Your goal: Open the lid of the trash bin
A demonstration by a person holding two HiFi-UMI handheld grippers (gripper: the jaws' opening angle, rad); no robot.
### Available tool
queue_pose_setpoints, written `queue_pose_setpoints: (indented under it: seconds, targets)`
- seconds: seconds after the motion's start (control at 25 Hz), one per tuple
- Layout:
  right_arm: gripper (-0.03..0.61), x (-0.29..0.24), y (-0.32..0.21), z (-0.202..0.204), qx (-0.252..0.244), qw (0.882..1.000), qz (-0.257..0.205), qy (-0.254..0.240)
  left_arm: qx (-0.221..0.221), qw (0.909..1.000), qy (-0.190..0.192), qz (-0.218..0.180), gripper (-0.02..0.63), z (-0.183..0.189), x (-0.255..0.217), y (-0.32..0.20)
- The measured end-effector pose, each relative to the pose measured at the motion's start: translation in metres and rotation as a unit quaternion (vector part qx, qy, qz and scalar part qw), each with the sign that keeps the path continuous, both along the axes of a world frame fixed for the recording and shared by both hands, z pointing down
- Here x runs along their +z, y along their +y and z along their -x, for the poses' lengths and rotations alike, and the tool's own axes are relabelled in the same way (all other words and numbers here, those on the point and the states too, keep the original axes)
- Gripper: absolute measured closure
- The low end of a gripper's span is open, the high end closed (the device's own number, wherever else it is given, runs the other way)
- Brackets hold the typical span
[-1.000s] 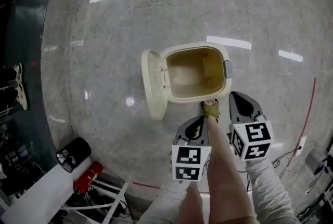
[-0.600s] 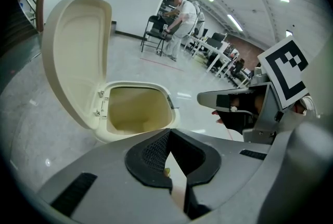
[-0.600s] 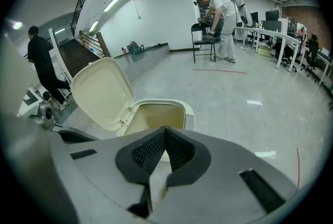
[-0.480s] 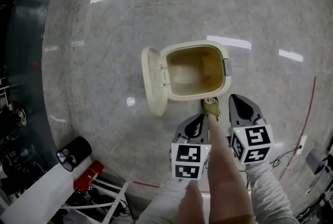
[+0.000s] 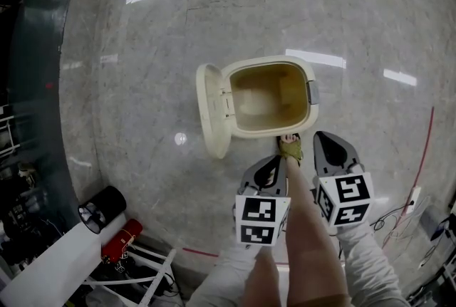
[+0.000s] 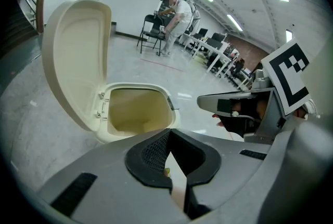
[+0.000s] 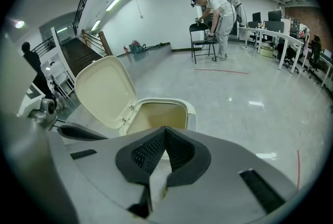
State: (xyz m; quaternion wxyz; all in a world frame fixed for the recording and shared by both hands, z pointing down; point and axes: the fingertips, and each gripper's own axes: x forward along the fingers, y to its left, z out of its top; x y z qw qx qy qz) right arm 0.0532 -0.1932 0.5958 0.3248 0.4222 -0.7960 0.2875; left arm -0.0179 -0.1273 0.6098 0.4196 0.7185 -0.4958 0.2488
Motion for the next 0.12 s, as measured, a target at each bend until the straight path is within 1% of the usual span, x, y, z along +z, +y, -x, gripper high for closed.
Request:
queue_pose_setpoints:
  seconds: [0.12]
  targets:
    - [0.583,0.0011,-0.0001,0.0004,0.0,1.0,0.0,0.001,0.0,1.0,0.0,0.001,0.609,0.0001,0.0012,0.0005]
